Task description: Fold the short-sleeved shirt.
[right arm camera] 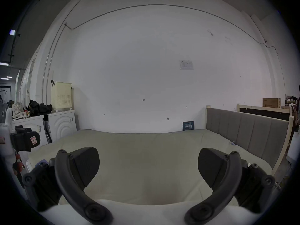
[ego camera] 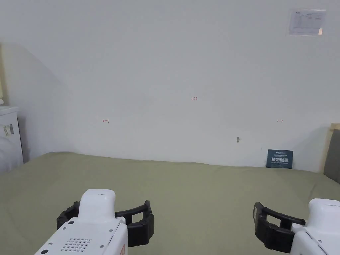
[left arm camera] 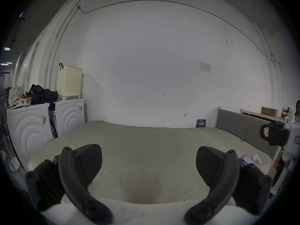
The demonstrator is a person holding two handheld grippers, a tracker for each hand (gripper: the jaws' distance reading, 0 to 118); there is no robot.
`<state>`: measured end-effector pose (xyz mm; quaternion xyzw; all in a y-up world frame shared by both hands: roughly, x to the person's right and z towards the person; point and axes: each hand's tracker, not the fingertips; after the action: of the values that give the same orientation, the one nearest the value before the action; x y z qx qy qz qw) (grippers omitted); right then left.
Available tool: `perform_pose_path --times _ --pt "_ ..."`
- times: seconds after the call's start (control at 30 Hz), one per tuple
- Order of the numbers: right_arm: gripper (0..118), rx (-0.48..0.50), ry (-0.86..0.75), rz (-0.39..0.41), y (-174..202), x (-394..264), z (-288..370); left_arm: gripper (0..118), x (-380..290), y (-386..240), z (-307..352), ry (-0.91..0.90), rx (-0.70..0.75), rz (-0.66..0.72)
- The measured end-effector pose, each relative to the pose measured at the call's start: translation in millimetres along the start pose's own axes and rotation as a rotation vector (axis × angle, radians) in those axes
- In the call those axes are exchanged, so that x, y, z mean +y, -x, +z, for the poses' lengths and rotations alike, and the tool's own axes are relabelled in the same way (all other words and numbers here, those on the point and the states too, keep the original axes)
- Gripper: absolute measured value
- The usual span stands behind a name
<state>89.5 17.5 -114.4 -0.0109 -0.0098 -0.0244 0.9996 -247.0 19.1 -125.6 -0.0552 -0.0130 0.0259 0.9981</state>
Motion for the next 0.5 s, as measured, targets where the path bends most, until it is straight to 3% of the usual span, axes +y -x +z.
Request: perform_pose_path --times 0.5 --pt "118 0.046 0.014 -0.100 -5.8 1.1 -2.2 118 0.2 4.5 -3.5 0.025 -0.006 0.020"
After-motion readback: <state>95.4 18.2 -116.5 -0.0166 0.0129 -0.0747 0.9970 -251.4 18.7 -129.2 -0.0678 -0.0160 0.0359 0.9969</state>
